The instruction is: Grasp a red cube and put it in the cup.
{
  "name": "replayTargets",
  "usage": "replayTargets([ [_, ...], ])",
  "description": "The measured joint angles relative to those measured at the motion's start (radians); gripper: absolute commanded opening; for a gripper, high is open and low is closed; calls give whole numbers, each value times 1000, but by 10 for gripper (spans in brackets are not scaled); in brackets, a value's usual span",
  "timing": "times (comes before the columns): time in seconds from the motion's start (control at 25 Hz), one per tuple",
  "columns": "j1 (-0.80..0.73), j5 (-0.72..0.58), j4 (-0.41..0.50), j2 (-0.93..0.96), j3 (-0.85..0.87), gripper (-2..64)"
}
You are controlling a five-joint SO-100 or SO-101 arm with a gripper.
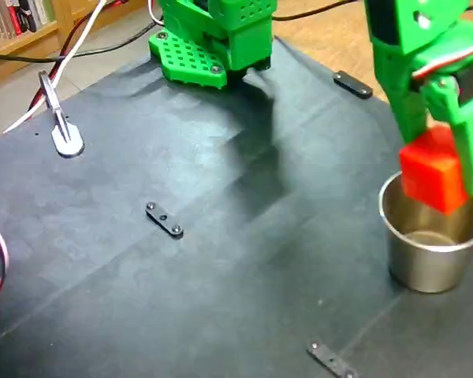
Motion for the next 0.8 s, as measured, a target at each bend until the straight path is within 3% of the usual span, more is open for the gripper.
replayTargets([
  [0.56,0,0,0,0,3,-1],
  [0.8,0,0,0,-3,3,109],
])
